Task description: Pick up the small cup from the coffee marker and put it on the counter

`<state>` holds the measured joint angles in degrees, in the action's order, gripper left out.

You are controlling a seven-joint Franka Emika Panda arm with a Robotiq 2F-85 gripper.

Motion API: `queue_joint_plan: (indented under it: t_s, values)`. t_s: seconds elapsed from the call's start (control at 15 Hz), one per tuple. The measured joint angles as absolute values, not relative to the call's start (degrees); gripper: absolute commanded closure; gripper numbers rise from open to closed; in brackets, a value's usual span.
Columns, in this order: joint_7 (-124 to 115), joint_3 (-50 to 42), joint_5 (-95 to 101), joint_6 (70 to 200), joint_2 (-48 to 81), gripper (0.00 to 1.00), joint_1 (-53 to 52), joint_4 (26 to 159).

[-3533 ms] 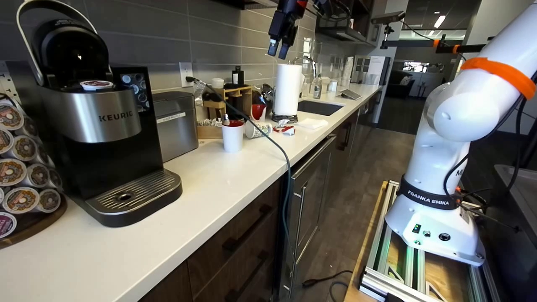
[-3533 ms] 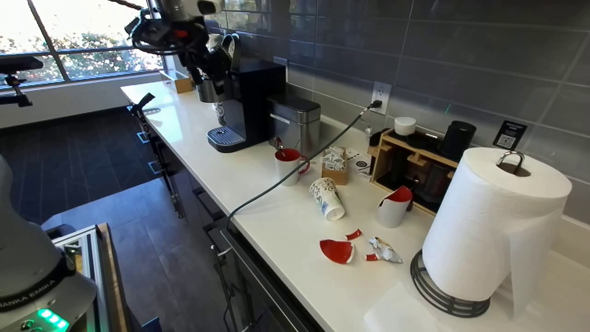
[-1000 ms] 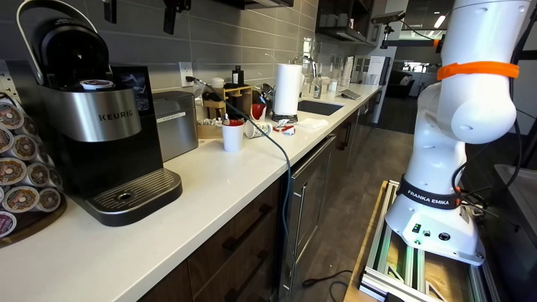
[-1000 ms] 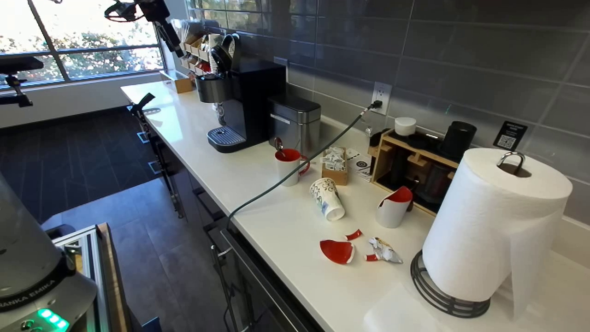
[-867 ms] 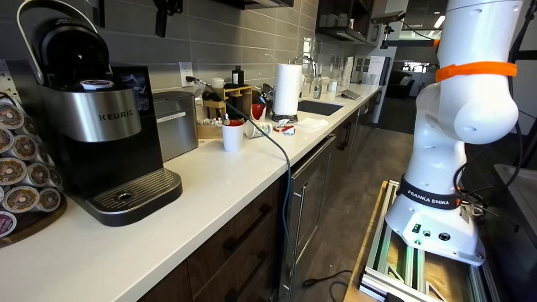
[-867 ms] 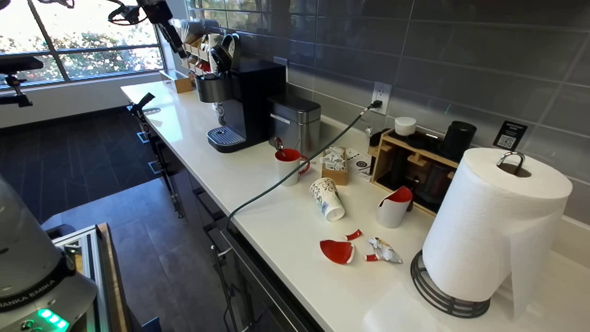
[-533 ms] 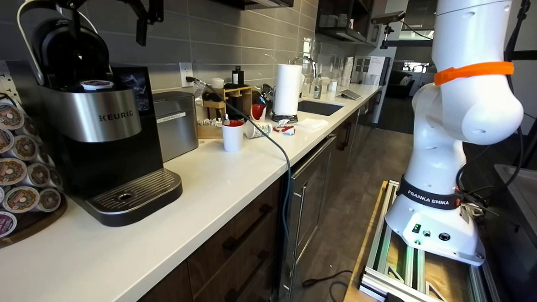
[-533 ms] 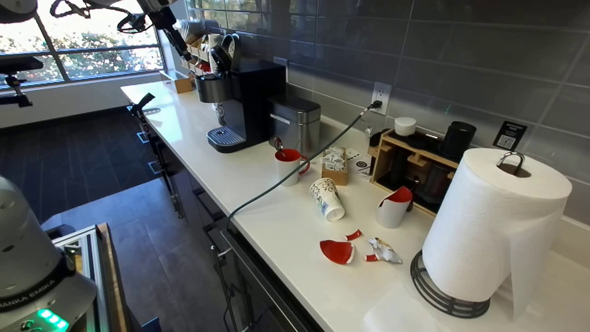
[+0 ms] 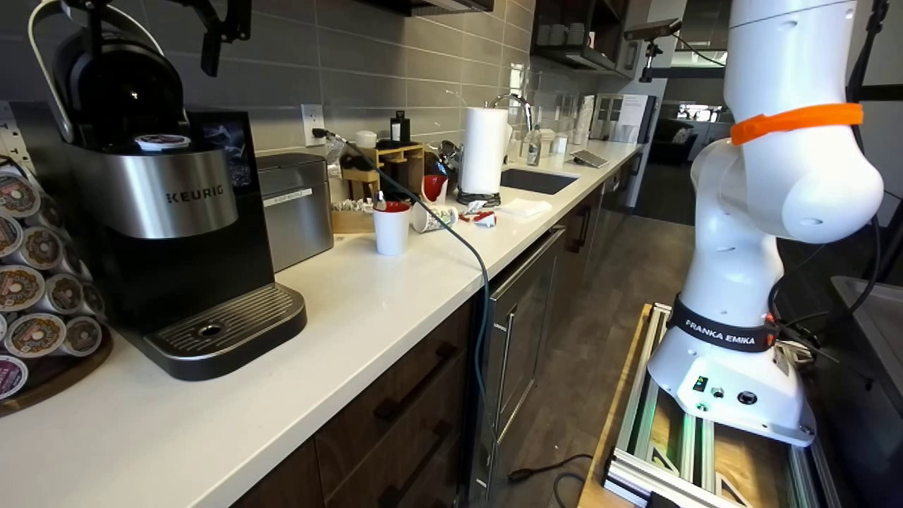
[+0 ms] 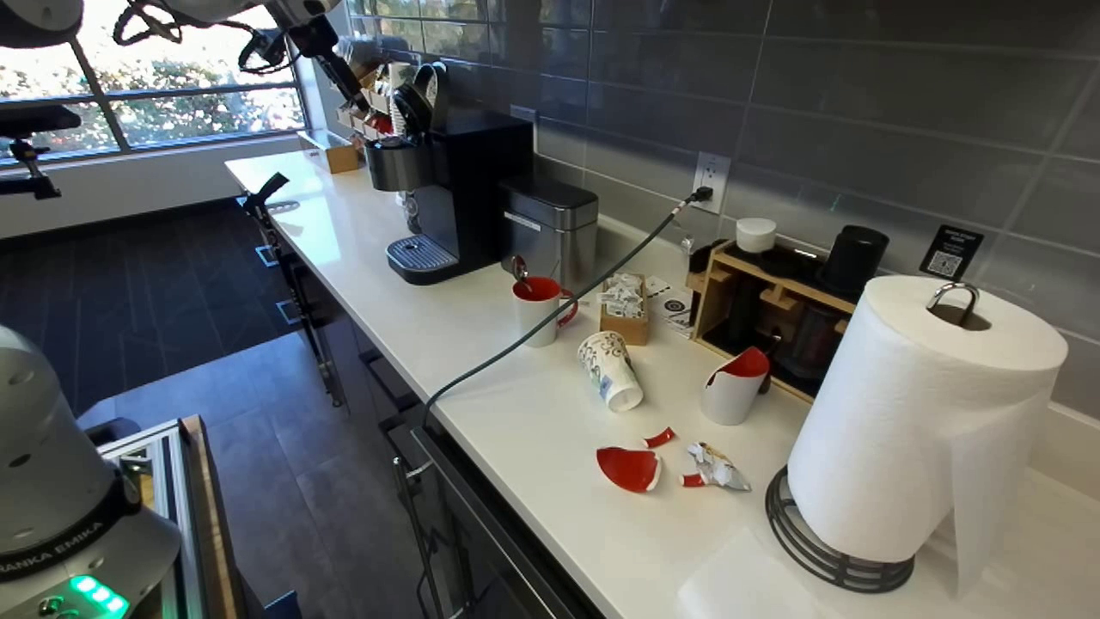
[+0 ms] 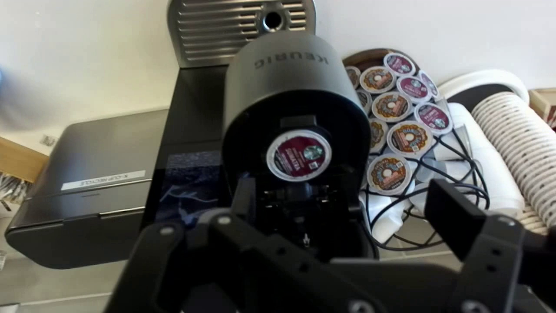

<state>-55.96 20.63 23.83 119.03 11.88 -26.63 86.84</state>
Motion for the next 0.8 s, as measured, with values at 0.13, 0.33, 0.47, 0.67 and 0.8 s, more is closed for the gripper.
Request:
queue_joint_plan:
  t_s: [0.13,0.33,0.47,0.67,0.8]
  values:
    - [-57.0,19.5,24.8,123.5,13.2,0.0,-27.1,87.2]
    - [-57.9,17.7,25.3,124.9,15.3,0.0,-28.0,87.2]
    - [-58.6,16.6,25.5,124.9,16.2,0.0,-28.5,87.3]
    - [-59.5,15.3,27.0,124.5,16.9,0.0,-29.5,87.4]
    - [-59.8,14.7,28.2,124.0,17.3,0.0,-30.4,87.4]
